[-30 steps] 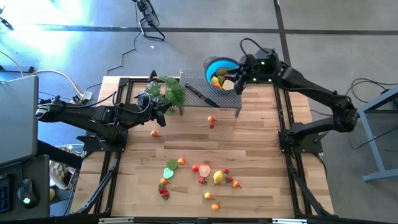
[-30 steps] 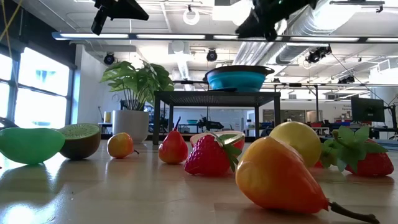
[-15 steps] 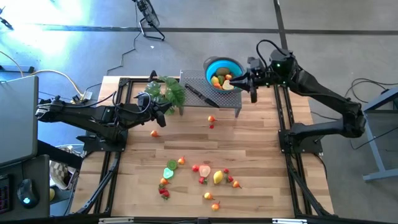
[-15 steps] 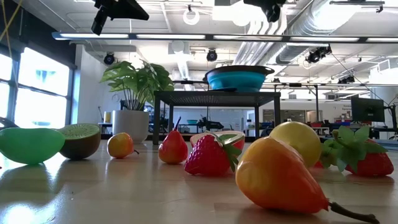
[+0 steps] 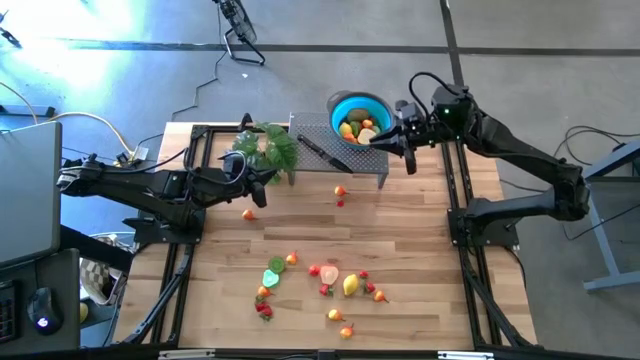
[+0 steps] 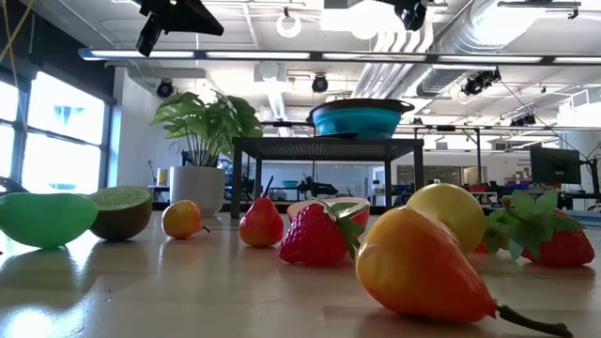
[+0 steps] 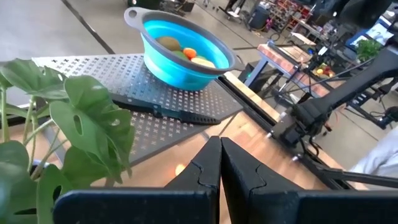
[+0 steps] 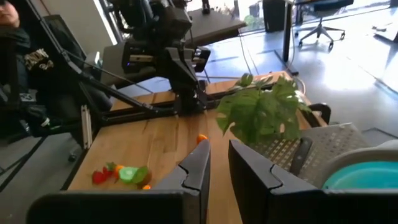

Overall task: Pick & Place Fruit
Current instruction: Put the yellow lemon in the blue bowl on the shelf

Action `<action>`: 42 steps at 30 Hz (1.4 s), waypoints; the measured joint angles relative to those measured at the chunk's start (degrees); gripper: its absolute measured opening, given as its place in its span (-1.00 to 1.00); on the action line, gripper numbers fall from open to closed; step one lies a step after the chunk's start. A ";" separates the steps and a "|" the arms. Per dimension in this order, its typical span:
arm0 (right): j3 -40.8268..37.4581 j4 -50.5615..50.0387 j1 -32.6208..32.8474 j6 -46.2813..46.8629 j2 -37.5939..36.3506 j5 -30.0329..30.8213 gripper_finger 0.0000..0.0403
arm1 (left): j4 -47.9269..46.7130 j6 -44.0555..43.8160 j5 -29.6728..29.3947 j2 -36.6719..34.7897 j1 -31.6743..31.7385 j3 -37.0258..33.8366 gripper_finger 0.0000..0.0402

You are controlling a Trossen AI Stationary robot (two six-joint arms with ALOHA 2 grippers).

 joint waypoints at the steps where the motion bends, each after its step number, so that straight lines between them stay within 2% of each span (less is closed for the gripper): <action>1: 0.00 -0.26 0.21 -0.02 0.02 0.02 -0.75 | 0.05 -0.04 0.02 0.00 0.00 0.00 -0.99; 15: 0.00 -0.40 2.86 0.19 0.02 0.63 -0.75 | 0.10 0.00 -0.01 0.00 0.00 0.00 -0.99; 23: 0.00 -0.09 4.85 4.74 0.02 0.78 -0.75 | -0.22 1.21 0.26 0.00 0.00 0.00 -0.99; 29: 0.00 -0.09 8.64 7.55 0.02 7.97 -0.75 | -0.21 10.79 0.35 0.00 0.00 0.00 -0.99; 32: 0.00 -0.09 11.36 7.74 0.02 11.28 -0.75 | -0.24 14.90 2.18 -0.60 0.00 0.00 -0.99; 42: 0.00 0.79 21.73 13.01 0.02 23.51 -0.75 | -1.70 20.32 7.42 -2.45 0.00 0.00 -1.00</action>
